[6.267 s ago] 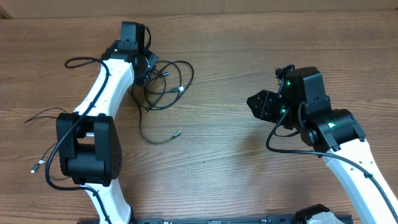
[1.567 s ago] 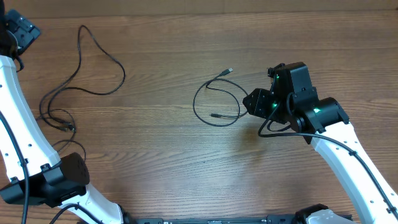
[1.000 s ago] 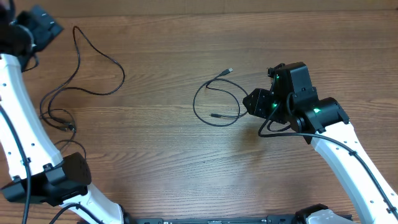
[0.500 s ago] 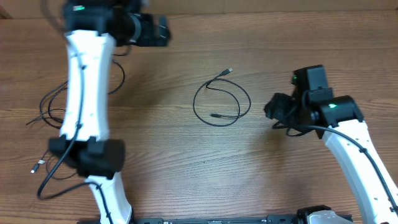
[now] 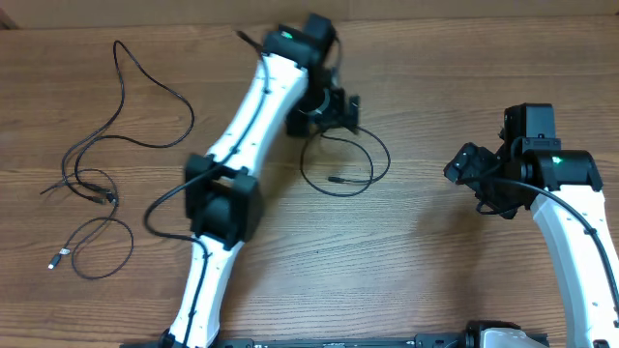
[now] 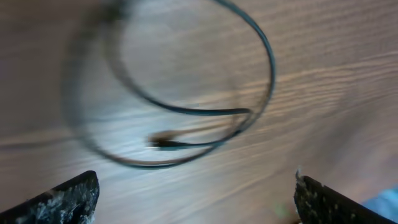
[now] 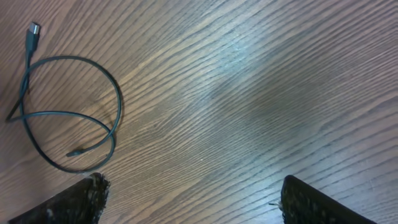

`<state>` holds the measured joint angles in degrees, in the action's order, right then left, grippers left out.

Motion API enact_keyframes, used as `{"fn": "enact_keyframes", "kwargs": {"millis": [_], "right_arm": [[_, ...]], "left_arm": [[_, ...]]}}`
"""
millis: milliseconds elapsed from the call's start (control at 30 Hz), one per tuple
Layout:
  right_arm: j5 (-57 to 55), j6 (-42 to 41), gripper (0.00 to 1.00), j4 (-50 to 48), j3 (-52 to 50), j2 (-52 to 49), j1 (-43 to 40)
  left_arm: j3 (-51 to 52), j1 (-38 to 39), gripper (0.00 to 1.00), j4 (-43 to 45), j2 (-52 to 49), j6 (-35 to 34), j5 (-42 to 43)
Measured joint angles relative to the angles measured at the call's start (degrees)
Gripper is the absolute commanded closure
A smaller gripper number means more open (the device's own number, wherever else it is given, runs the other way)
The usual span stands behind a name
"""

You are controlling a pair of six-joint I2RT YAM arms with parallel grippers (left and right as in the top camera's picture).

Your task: Untangle cables

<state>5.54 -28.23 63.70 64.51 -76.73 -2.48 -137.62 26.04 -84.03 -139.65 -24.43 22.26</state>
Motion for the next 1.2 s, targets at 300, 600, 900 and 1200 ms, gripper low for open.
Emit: {"fn": "enact_keyframes", "kwargs": {"millis": [300, 600, 900, 1200], "right_arm": [[0.0, 0.0, 0.13, 0.1, 0.0, 0.0, -0.1], [0.0, 0.0, 0.13, 0.2, 0.0, 0.0, -0.1], [0.0, 0.2, 0.13, 0.2, 0.0, 0.0, 0.0], [0.0, 1.3, 0.13, 0.2, 0.0, 0.0, 0.0]], "left_arm": [[0.0, 4.3, 0.24, 5.8, -5.5, -12.7, 2.0], [0.0, 4.3, 0.84, 7.6, -5.6, -19.4, -8.5], [-1.0, 2.9, 0.96, 7.0, -5.6, -20.3, -12.7], [-13.3, -3.3, 0.96, -1.3, -2.2, -18.4, -25.6]]}}
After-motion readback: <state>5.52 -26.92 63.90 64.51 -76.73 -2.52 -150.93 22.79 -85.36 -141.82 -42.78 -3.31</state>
